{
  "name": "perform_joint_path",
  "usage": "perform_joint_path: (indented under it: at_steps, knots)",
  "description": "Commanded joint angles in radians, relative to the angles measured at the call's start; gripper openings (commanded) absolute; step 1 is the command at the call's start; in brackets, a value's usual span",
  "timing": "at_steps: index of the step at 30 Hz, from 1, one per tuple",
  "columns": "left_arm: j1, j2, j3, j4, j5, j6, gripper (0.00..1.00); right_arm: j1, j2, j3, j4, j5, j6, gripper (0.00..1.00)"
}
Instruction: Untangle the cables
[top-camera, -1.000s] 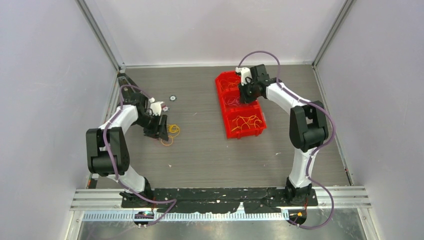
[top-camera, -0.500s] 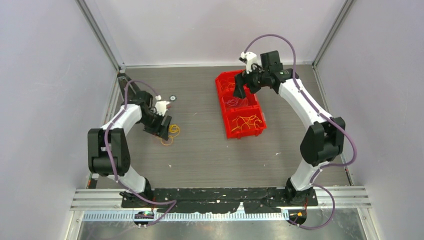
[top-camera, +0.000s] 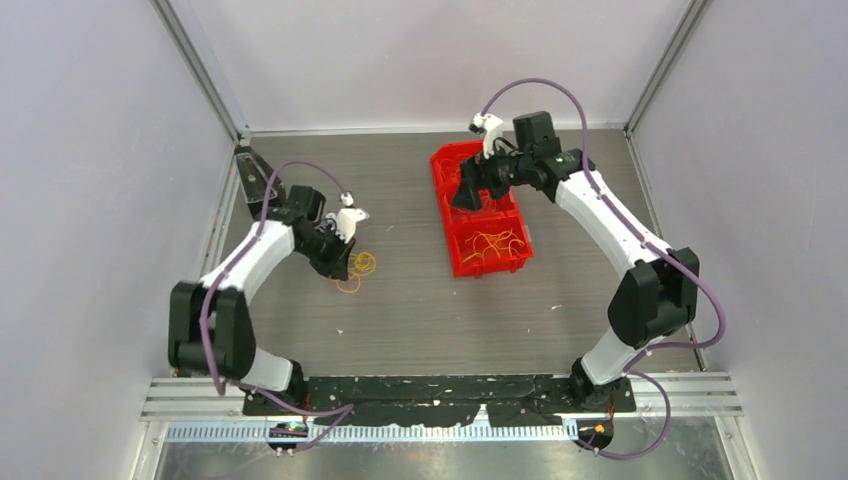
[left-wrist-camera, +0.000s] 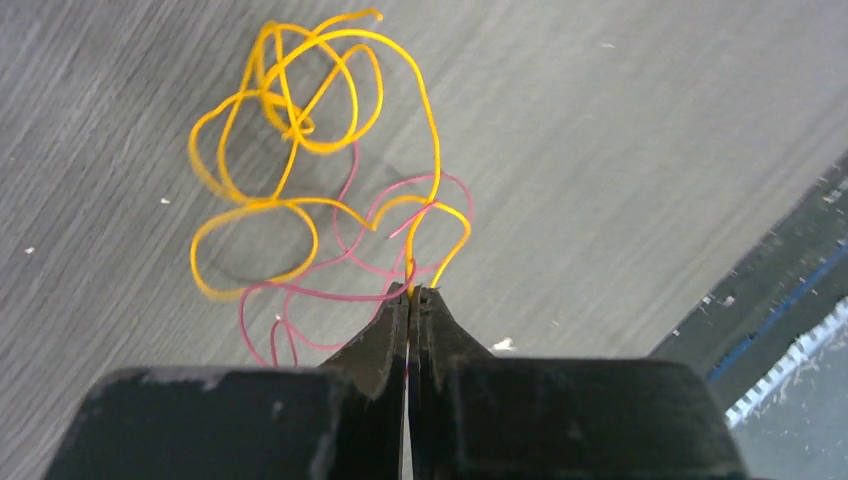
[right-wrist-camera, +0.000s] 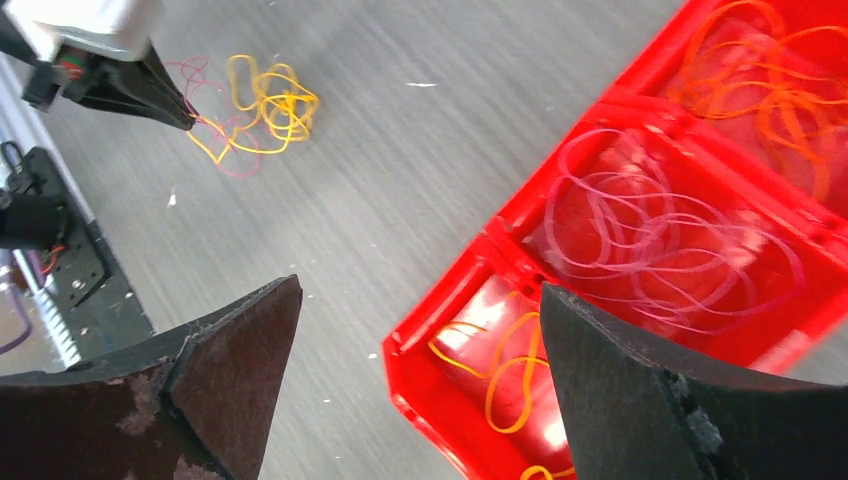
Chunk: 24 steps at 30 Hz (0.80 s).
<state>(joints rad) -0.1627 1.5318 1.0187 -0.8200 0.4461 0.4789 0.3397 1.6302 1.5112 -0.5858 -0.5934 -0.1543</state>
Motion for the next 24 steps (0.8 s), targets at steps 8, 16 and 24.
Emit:
perform_joint_path:
  at_steps: [8, 16, 24]
  knots:
    - [-0.002, -0.434, -0.203, -0.072, 0.240, 0.331, 0.32, 0.286, 0.195, 0.036, 0.160, -0.066, 0.097, 0.96]
    - [0.020, -0.448, -0.254, -0.090, 0.109, 0.339, 0.51, 0.423, 0.350, 0.061, 0.143, -0.027, 0.098, 0.99]
    - [0.210, -0.401, -0.248, -0.047, 0.198, 0.296, 0.57, 0.512, 0.390, -0.034, 0.224, -0.031, 0.129, 1.00]
